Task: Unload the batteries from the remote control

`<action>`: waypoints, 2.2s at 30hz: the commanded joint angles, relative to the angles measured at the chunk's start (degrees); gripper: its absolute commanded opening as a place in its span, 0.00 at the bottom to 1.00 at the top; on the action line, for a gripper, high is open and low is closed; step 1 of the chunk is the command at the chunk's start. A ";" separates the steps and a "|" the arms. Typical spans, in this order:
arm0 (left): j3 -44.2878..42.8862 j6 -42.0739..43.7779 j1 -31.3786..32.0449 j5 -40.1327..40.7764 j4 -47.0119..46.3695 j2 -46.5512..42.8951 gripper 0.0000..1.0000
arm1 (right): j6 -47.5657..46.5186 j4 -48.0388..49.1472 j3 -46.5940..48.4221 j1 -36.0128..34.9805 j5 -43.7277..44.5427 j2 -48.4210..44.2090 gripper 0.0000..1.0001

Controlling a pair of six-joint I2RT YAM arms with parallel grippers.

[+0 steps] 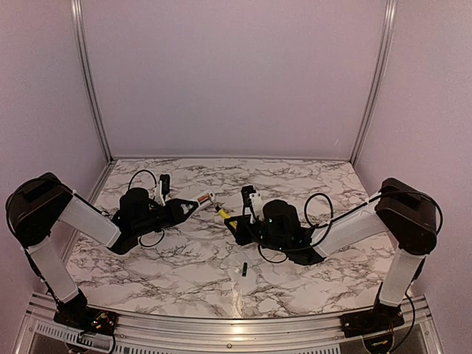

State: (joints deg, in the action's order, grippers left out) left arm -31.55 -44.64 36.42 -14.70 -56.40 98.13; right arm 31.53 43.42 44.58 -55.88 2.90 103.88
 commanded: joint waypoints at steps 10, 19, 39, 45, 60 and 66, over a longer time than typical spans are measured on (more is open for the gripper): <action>-3.29 -0.28 4.09 -17.99 -1.66 1.36 0.00 | -23.69 -25.72 20.68 -10.26 23.49 3.51 0.00; -4.39 -0.09 4.09 -19.17 -0.81 2.31 0.00 | -33.32 -34.10 26.30 -11.29 24.54 2.94 0.00; -2.45 -4.31 4.09 -25.81 -13.27 2.60 0.00 | 19.56 22.11 -1.02 4.03 -26.55 -5.85 0.00; -2.44 -5.09 4.15 -27.64 -14.79 2.76 0.00 | 17.45 25.42 -0.52 4.11 -29.88 -6.11 0.00; -2.69 -16.59 4.18 -32.73 -27.94 6.89 0.00 | 0.04 12.25 -4.90 8.80 -27.17 -12.42 0.00; -2.95 -13.27 4.18 -31.18 -23.48 6.27 0.00 | 0.11 5.22 -3.02 8.75 -23.96 -12.74 0.00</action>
State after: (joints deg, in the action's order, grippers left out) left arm -33.95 -59.88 36.27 -33.54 -79.96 103.74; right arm 32.71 50.35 37.08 -47.03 -23.55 92.07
